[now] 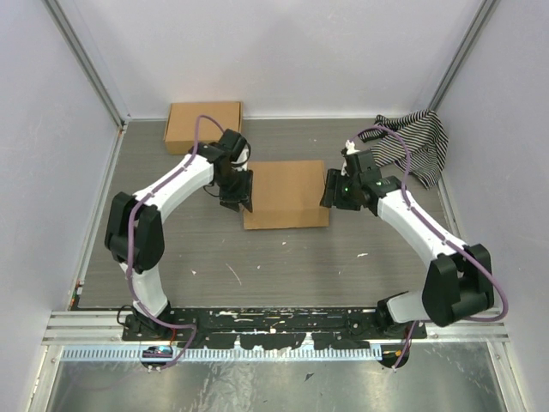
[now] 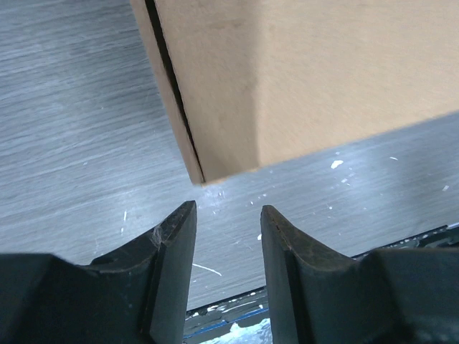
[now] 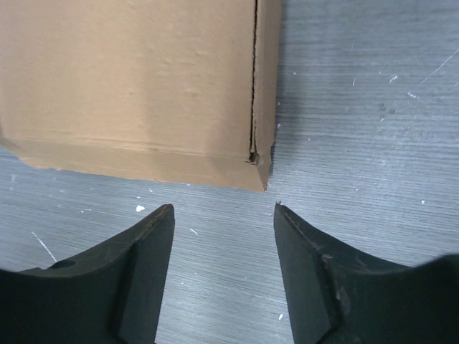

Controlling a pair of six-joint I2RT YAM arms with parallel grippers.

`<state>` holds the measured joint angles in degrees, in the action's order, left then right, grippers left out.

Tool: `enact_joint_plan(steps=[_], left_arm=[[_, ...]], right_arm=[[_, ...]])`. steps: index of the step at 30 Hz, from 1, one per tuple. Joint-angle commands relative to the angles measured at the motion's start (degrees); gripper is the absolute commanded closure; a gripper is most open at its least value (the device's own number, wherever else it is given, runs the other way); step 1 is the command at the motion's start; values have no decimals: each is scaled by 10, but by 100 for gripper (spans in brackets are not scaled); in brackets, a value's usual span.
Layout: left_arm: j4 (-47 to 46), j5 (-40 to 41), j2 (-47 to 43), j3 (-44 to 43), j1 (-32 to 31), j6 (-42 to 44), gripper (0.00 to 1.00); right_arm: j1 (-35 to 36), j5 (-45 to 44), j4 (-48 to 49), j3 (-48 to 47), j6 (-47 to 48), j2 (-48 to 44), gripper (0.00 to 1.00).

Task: Fold the paper box

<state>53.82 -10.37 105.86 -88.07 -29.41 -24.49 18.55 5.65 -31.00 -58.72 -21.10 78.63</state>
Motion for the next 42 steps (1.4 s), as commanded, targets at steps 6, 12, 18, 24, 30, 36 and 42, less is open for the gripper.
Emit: enact_joint_plan(steps=[6,12,18,24,30,36,42], left_arm=[[-13,22,-1,-71,-1,-13,50],[-40,4,119,-194,6,-46,50],[-21,-15,208,-265,7,-51,51],[-5,-49,233,-260,8,-46,51],[0,-85,242,-249,8,-29,51],[9,-107,249,-239,8,-8,52],[2,-132,243,-212,14,4,53]], right_arm=[[137,-38,60,34,-31,-44,99],[239,-57,189,43,-77,36,99],[292,-86,314,58,-34,86,99],[328,-132,383,57,-12,152,99],[339,-183,435,40,-2,221,99],[340,-312,472,-22,17,293,99],[324,-374,469,-78,-23,334,99]])
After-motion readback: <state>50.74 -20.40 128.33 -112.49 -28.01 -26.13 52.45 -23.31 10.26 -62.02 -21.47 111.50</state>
